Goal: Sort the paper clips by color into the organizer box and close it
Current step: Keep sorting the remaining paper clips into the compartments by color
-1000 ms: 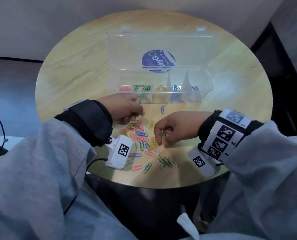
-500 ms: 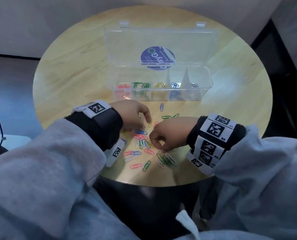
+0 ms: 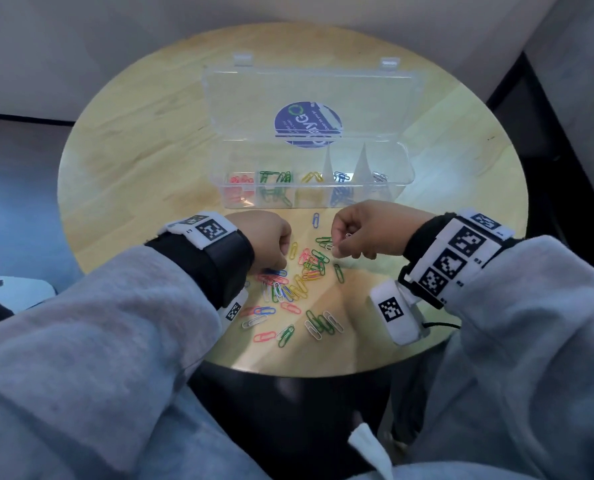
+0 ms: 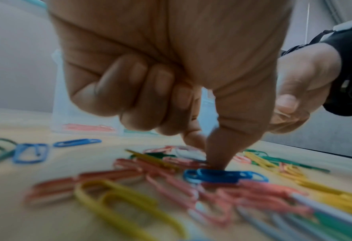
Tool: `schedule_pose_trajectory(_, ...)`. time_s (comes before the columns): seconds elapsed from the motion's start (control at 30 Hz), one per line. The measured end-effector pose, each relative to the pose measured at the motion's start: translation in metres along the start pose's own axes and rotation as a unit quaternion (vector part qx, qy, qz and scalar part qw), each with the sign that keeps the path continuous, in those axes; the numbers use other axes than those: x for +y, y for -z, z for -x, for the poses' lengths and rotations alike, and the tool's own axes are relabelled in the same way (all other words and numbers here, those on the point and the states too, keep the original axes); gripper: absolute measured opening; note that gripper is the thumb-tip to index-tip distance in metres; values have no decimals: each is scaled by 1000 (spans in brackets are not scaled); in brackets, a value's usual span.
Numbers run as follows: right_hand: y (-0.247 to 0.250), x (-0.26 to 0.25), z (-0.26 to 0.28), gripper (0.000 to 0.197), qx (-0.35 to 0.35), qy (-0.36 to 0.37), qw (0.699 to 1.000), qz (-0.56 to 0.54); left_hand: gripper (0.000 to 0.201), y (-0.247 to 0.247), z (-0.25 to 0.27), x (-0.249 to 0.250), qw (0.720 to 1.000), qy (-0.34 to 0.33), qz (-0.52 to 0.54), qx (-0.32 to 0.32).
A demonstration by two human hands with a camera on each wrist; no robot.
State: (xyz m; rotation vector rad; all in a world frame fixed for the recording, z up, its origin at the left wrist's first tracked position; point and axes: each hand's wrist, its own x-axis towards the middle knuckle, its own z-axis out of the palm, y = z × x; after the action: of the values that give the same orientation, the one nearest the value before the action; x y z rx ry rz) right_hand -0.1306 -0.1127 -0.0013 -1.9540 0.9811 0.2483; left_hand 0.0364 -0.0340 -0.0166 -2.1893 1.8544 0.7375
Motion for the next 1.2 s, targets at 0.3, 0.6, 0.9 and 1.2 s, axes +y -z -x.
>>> schedule_pose_trajectory(0.3,-3,2,8,24,14,-37,958,-284,16,13,10,-6,985,-29,170,-9)
schedule_pose_trajectory(0.6,-10,-12,35,27,40,-56,913,-403,27,32,49,-11,662,51,746,48)
schedule_pose_trajectory(0.9,-32,-10,49,14,6,-69,997,38,21,-1,71,-3,752,182,630,62)
schedule_pose_trajectory(1.2,-65,-15,38,4,9,-89,964,252,20,-17,63,2,964,172,200,31)
